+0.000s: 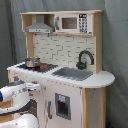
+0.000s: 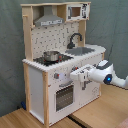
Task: Play with the kitchen
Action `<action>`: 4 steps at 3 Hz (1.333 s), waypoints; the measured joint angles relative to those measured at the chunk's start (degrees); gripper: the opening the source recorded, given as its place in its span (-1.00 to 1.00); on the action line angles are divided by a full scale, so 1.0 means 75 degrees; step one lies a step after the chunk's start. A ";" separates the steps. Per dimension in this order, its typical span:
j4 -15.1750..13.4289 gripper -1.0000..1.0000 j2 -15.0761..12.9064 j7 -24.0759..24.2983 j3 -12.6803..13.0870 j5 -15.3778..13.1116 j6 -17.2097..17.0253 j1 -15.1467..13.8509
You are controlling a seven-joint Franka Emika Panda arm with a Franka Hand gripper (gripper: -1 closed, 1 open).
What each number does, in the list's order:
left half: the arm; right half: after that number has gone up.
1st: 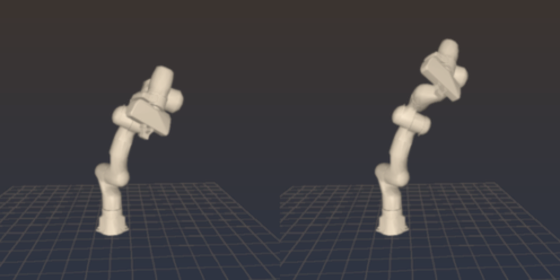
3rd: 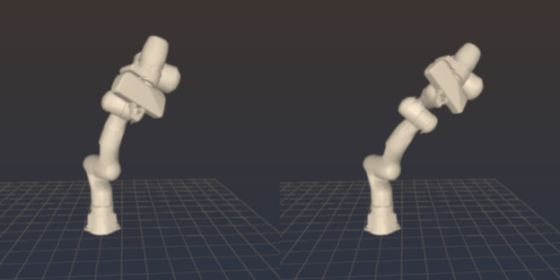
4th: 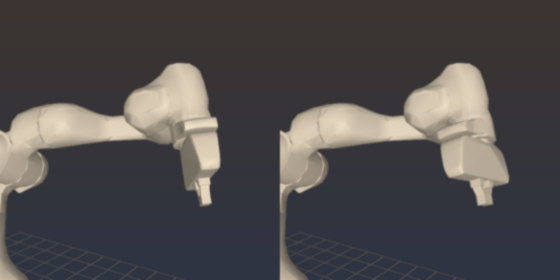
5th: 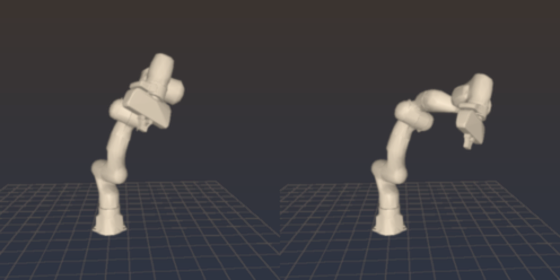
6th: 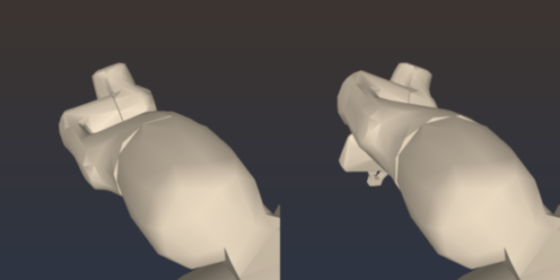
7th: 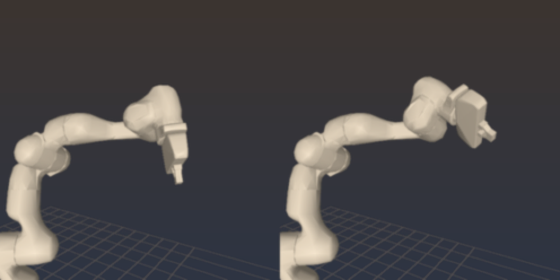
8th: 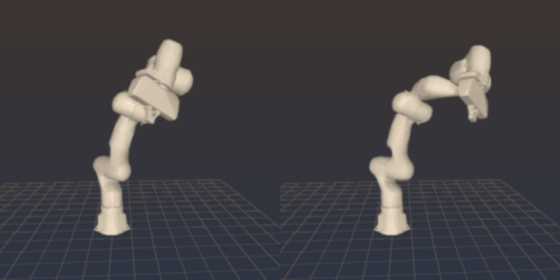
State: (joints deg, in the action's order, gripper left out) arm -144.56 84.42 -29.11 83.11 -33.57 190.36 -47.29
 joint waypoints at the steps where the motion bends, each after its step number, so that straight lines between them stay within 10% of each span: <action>1: 0.0064 -1.00 -0.0009 0.0050 0.0067 0.0019 -0.0398 0.0075; 2: 0.0054 1.00 -0.0011 0.0068 0.0067 0.0019 -0.0422 0.0082; 4: -0.0034 1.00 -0.0035 0.0689 0.0053 0.0283 -0.1104 0.0605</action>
State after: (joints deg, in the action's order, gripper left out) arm -144.81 84.16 -23.94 83.51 -31.45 182.08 -42.75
